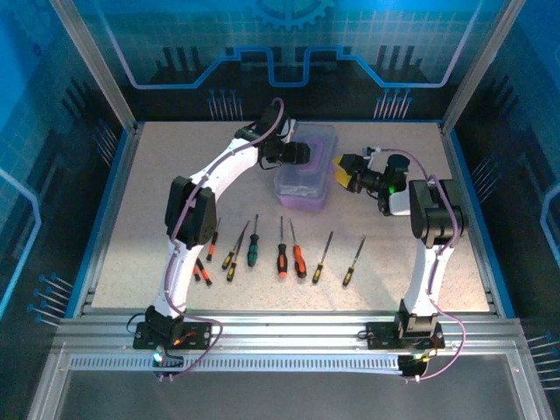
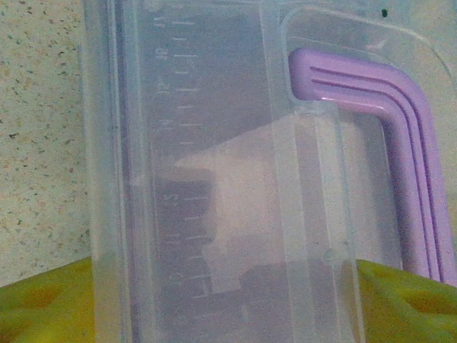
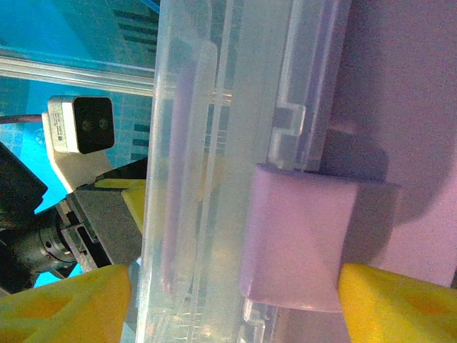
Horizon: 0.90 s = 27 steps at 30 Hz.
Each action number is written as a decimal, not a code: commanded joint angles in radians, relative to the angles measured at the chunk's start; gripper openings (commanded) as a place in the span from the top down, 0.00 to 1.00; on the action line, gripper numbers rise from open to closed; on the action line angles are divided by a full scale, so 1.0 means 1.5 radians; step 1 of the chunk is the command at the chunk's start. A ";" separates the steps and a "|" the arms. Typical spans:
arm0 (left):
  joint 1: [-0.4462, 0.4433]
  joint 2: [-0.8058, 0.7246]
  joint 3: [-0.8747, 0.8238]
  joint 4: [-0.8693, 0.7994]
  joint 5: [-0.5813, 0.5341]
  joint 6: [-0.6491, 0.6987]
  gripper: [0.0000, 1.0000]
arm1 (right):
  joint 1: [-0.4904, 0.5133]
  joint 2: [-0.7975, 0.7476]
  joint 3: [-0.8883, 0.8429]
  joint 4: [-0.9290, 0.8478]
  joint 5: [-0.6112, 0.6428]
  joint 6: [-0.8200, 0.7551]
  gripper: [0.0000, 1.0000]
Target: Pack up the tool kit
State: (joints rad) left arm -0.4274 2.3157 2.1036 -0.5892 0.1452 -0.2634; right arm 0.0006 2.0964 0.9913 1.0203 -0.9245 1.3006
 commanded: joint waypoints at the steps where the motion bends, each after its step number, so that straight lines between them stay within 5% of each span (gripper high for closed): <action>1: 0.008 0.054 -0.045 -0.067 0.003 0.012 0.59 | 0.005 0.000 0.016 -0.023 -0.009 -0.021 0.22; 18: 0.007 0.057 -0.031 -0.077 0.021 0.011 0.59 | -0.002 0.044 0.061 -0.047 -0.038 -0.037 0.24; 27: 0.007 0.055 -0.029 -0.081 0.023 0.017 0.59 | -0.014 0.077 0.041 0.038 -0.041 0.020 0.25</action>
State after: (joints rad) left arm -0.4198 2.3150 2.0983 -0.5789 0.1638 -0.2634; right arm -0.0166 2.1944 1.0588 1.0279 -0.9737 1.3094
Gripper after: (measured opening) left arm 0.735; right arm 0.749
